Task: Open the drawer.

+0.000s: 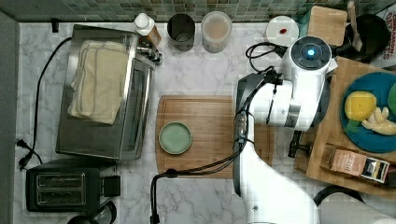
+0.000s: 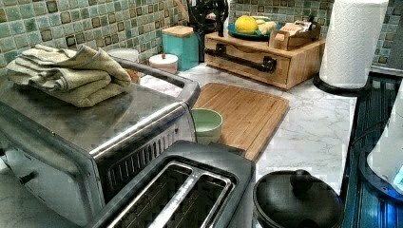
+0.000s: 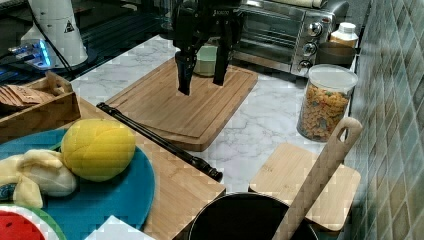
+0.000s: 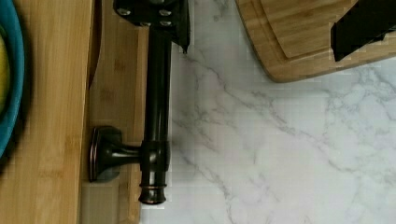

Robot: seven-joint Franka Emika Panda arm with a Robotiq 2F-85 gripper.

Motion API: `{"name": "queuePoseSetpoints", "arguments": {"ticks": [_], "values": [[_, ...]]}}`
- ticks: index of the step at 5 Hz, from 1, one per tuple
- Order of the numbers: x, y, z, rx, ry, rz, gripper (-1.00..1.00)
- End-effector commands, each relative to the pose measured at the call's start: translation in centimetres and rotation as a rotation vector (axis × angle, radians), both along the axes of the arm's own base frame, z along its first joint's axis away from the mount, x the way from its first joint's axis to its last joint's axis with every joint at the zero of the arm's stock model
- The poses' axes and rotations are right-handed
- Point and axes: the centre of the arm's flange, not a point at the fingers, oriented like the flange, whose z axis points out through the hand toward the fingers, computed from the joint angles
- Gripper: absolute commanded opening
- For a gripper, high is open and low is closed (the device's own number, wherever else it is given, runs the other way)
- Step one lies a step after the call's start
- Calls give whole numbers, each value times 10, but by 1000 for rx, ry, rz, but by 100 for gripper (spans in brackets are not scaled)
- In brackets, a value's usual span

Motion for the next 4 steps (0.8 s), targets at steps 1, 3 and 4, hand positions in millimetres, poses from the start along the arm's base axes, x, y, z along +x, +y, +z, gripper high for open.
{"name": "queuePoseSetpoints", "arguments": {"ticks": [1,3,4], "values": [[-31,-72,57,-77,-84,-61,100],[-33,-93,42,-31,-76,-99,100],[-38,-92,29,-12,-75,-123,100]]}}
